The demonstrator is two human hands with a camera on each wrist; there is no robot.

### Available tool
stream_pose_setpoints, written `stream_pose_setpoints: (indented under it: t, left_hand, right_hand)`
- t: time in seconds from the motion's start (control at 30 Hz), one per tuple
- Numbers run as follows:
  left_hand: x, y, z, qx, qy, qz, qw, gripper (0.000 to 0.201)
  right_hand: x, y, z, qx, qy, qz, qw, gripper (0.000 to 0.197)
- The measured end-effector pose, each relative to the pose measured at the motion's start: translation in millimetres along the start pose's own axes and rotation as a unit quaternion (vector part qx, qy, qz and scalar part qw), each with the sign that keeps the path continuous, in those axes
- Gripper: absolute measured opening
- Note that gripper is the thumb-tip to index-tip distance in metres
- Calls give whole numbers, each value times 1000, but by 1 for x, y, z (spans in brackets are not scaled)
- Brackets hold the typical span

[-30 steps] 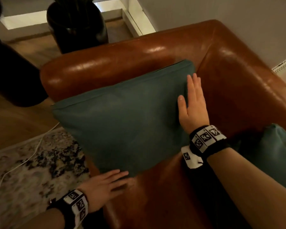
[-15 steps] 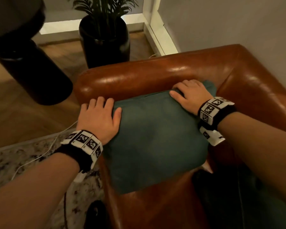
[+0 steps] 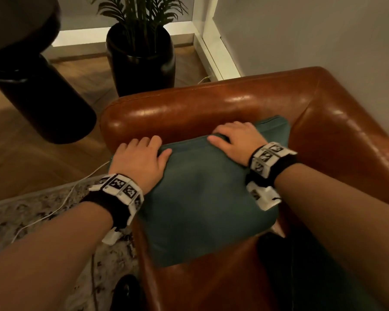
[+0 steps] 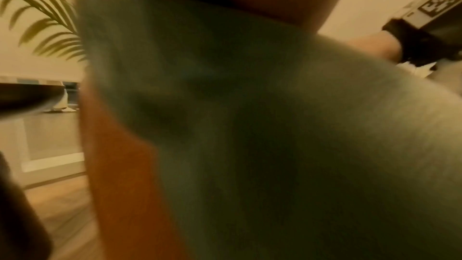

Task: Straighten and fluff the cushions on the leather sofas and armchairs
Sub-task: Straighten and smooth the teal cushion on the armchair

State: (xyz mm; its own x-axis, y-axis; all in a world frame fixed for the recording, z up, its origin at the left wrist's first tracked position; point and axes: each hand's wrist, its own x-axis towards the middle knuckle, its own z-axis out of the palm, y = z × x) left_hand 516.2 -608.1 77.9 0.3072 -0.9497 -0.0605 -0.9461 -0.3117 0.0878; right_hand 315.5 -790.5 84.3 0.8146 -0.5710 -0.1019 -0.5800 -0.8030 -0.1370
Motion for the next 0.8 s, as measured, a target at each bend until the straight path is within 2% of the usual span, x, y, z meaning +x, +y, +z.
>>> stream_pose_setpoints:
  t: [0.07,0.17,0.3,0.37,0.4,0.47,0.53,0.57,0.63,0.7,0.73,0.8]
  left_hand:
    - [-9,-23,-2,3,3,-9,1000,45]
    - [-18,-39,-2,-10,-20,-2,1000,46]
    - [-15,-37,1,-71,-6,-1,997,42]
    - [-22,-50,4,-173,6,-19,985,38]
    - [-28,-60,5,-229,23,-44,972,34]
    - [-47,-76,8,-293,57,-117,947,28]
    - [-68,-81,15,-338,23,-171,925,25]
    - [-77,-79,23,-373,-11,-186,909,24]
    - [-87,-67,39,-446,-51,-192,873,23]
    - [-85,-57,53,-506,-15,-230,831,13]
    - [-82,-52,56,-536,8,-264,802,8]
    - [-75,-44,58,-596,52,-311,738,25]
  right_hand:
    - [-16,38,-8,-20,-9,27,999,70]
    - [-25,72,-17,-39,11,61,997,77]
    - [-16,75,-19,1,34,45,998,61]
    - [-20,84,-17,60,76,78,992,47]
    - [-26,90,-18,86,117,117,983,37]
    - [-45,111,-15,163,187,248,936,33]
    - [-63,123,-6,285,174,360,871,37]
    - [-70,124,0,331,153,383,849,39]
    - [-76,118,7,359,139,392,836,37]
    - [-74,110,8,367,169,404,820,34]
    - [-72,106,5,361,185,416,814,34]
    - [-68,106,0,331,210,449,803,35]
